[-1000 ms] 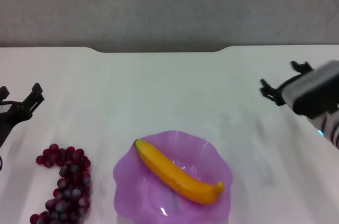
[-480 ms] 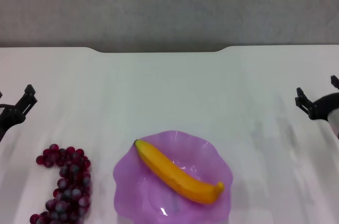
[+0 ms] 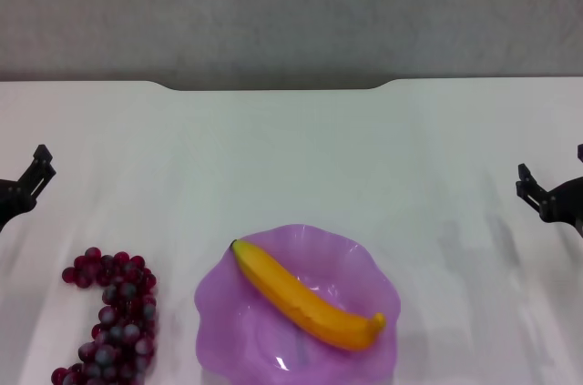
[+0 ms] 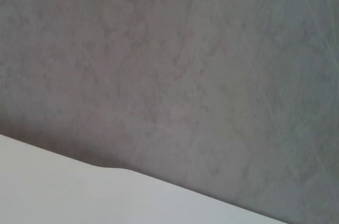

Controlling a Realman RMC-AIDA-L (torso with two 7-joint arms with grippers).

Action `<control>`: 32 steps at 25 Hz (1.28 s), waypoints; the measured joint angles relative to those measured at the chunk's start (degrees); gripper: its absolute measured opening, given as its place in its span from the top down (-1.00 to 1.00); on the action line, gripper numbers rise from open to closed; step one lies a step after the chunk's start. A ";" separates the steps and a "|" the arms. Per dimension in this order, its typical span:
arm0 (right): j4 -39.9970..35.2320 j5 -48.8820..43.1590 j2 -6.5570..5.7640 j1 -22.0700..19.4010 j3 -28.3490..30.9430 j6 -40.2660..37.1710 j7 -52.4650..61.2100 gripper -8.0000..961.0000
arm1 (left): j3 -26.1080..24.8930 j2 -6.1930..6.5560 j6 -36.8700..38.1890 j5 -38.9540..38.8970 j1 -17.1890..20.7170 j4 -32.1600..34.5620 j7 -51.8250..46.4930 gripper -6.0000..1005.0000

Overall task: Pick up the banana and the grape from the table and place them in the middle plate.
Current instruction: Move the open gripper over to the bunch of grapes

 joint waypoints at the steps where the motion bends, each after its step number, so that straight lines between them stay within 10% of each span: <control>1: -0.04 -0.01 -0.02 0.01 -0.24 0.00 0.20 -0.84 | -0.03 -0.01 0.02 -0.01 0.00 -0.06 0.03 -0.77; 14: -1.20 -0.17 -0.14 0.72 -0.34 3.46 0.43 -0.84 | 3.85 0.73 -3.72 0.64 3.87 9.78 -3.67 -0.77; 24: -1.25 -0.07 -0.23 0.85 -0.34 3.50 0.46 -0.84 | 2.37 0.80 -45.15 12.98 19.37 52.66 -2.04 -0.77; 32: -1.25 -0.32 -0.21 0.93 -0.34 3.49 0.46 -0.84 | 2.90 1.03 -82.51 9.98 18.28 69.68 7.24 -0.77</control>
